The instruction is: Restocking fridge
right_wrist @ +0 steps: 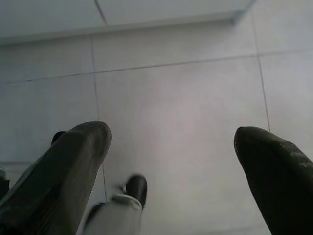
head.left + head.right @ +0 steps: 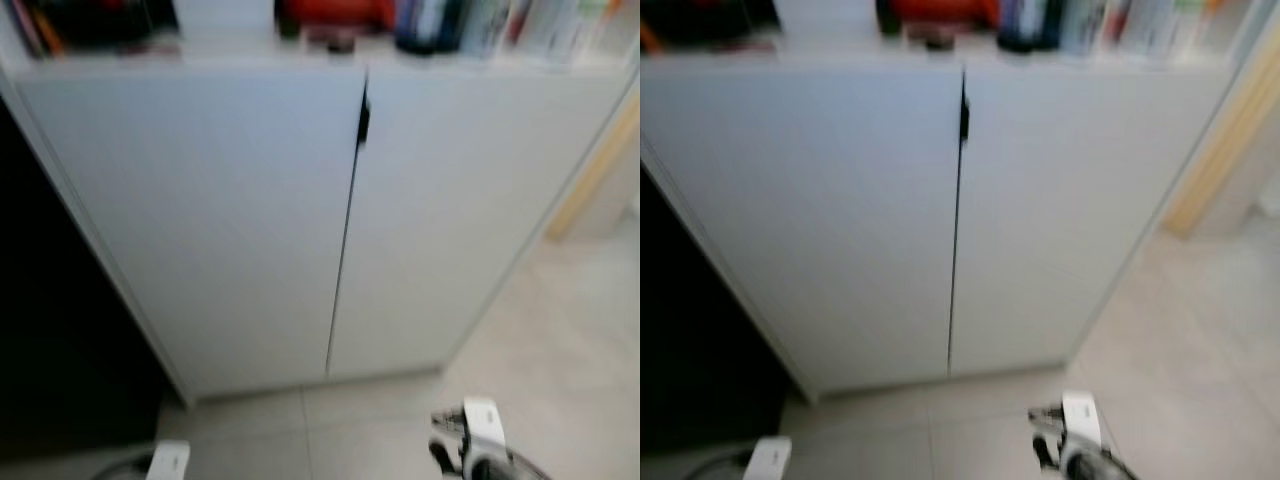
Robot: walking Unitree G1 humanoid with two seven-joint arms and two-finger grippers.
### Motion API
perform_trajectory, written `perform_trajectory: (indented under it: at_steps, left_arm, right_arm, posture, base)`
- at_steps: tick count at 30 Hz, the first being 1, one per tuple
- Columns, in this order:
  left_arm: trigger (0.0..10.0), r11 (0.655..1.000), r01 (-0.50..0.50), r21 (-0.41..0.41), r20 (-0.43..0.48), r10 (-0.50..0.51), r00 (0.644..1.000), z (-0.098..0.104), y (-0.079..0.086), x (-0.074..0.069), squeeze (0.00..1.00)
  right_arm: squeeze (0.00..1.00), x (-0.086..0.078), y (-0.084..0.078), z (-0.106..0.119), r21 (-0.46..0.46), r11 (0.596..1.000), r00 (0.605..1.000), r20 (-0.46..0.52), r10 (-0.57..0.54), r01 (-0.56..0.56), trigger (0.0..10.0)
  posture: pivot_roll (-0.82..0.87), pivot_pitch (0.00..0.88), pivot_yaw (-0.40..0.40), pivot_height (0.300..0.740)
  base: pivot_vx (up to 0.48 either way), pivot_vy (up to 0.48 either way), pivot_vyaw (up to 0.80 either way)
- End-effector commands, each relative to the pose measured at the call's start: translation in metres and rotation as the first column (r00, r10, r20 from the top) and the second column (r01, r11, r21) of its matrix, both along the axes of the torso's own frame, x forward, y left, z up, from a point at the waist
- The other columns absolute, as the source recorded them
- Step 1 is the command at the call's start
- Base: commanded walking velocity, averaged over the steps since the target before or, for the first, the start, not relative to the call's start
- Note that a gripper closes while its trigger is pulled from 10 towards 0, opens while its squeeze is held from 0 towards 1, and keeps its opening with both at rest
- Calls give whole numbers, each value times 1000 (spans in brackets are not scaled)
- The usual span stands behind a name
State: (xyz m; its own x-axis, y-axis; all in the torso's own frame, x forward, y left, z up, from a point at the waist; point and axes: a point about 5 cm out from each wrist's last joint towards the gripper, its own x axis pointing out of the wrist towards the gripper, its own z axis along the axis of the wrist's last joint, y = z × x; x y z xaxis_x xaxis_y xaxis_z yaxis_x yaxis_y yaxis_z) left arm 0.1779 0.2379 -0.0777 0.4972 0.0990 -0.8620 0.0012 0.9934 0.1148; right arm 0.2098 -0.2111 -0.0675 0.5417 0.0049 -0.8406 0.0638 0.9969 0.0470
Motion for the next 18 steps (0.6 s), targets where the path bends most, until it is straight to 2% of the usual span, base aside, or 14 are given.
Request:
perform_trajectory:
  at_steps: [1, 6, 15, 18]
  left_arm:
    - [10000, 1000, -10, -12, -18, 10, 1000, -3, -3, -4, 0]
    - [10000, 1000, -16, -7, -17, 16, 1000, -3, -3, -4, 0]
    - [10000, 999, -41, -12, -21, 40, 999, -3, -3, -4, 0]
    - [10000, 999, -41, -16, -22, 41, 999, -3, -3, -4, 0]
  right_arm:
    - [0, -7, -7, -2, -13, 1000, 1000, -22, -12, 11, 10000]
    - [0, -7, -8, -2, -15, 1000, 1000, -24, -12, 12, 10000]
    - [0, -7, -8, -3, 1, 999, 999, -23, -48, 48, 10000]
    - [0, -8, -7, -3, 10, 998, 998, -27, -63, 63, 10000]
  posture:
    - [32, 0, -60, 740]
    - [32, 0, -60, 740]
    - [36, 0, -64, 740]
    - [36, 0, -66, 740]
  base:
    - [0, 0, 800]
    - [0, 0, 800]
    - [0, 0, 0]
    - [0, 308, 0]
